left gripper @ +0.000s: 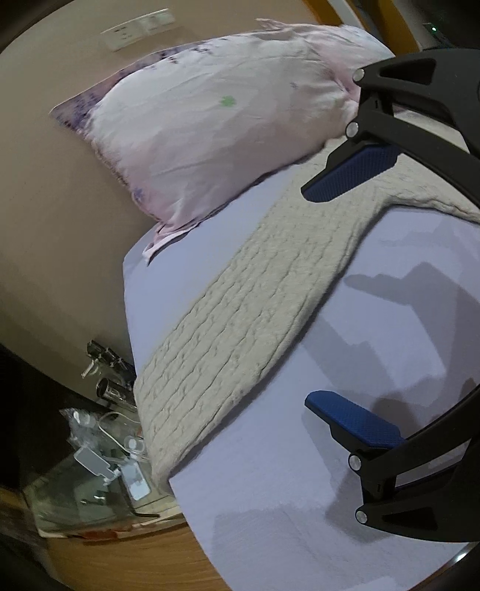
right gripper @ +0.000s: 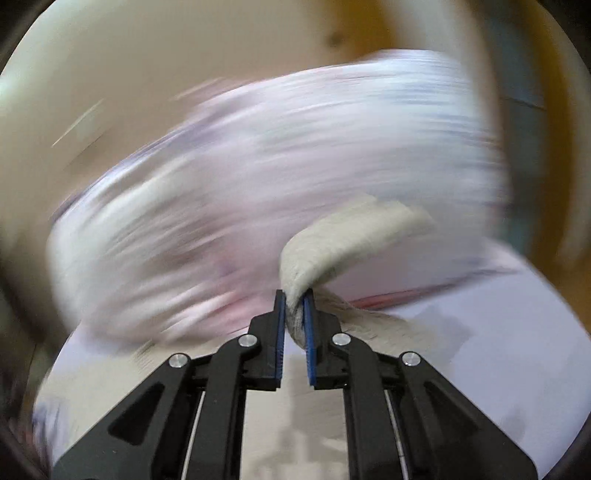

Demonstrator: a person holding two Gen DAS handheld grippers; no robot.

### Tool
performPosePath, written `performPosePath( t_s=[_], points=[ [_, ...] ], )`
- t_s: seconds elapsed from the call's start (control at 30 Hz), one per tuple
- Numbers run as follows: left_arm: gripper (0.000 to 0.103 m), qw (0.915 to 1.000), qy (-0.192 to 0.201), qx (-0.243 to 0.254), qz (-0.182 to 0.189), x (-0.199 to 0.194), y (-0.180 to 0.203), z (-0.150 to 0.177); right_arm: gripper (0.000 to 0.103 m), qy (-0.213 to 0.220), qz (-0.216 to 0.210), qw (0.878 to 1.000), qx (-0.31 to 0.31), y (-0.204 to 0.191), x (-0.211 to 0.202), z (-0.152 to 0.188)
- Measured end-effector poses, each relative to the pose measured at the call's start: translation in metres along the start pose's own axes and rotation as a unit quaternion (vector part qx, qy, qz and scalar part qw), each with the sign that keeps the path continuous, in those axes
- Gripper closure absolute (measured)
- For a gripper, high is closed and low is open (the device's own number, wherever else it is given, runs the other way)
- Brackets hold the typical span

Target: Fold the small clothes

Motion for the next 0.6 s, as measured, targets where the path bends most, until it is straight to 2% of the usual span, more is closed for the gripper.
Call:
performPosePath(
  t_s=[0.07, 0.13, 0.17, 0.23, 0.3, 0.37, 0.47, 0.5, 0.53, 0.57, 0.6],
  points=[
    [0.001, 0.9999, 0.003, -0.015, 0.005, 0.002, -0.004, -0.004, 0.089, -0.072, -0.061, 0.993, -0.068, -0.071, 0.034, 0.034],
    [0.001, 0.9996, 0.008, -0.026, 0.01, 0.002, -0.006, -0.009, 0.074, -0.141, -0.102, 0.978, -0.112, -0.117, 0.058, 0.069],
    [0.001, 0.9994, 0.01, -0.031, 0.012, 0.002, -0.007, -0.011, 0.064, -0.154, -0.106, 0.975, -0.124, -0.128, 0.061, 0.079],
    [0.001, 0.9987, 0.014, -0.044, 0.019, 0.002, -0.011, -0.017, 0.047, -0.132, -0.097, 0.977, -0.138, -0.133, 0.055, 0.08],
    [0.001, 0.998, 0.02, -0.053, 0.025, 0.003, -0.015, -0.023, 0.022, -0.094, -0.083, 0.984, -0.125, -0.118, 0.039, 0.067],
    [0.005, 0.9965, 0.031, -0.069, 0.036, 0.003, -0.022, -0.032, 0.019, -0.075, -0.074, 0.99, -0.094, -0.089, 0.026, 0.053],
    [0.021, 0.9935, 0.044, -0.096, 0.044, 0.002, -0.034, -0.042, 0.017, -0.069, -0.062, 0.994, -0.055, -0.06, 0.018, 0.048],
    [0.03, 0.9924, 0.045, -0.105, 0.046, 0.003, -0.038, -0.046, 0.017, -0.069, -0.058, 0.995, -0.044, -0.051, 0.019, 0.049],
    [0.044, 0.9911, 0.044, -0.116, 0.048, 0.004, -0.043, -0.05, 0.017, -0.07, -0.054, 0.995, -0.035, -0.042, 0.017, 0.052],
    [0.052, 0.9896, 0.041, -0.128, 0.051, 0.006, -0.049, -0.054, 0.017, -0.071, -0.051, 0.996, -0.026, -0.034, 0.015, 0.054],
    [0.067, 0.9886, 0.038, -0.136, 0.053, 0.008, -0.053, -0.057, 0.017, -0.072, -0.049, 0.996, -0.019, -0.028, 0.012, 0.057]
  ],
)
Point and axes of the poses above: each gripper's, at about its wrist camera, not at the fingertips, and x roughly the way its jaws point, y to its right, z to its underside, the point moved 5 cm from there along x, roughly the way its jaws point, and after that the axes turned 7 degrees about -y, right-handed, at the moved point
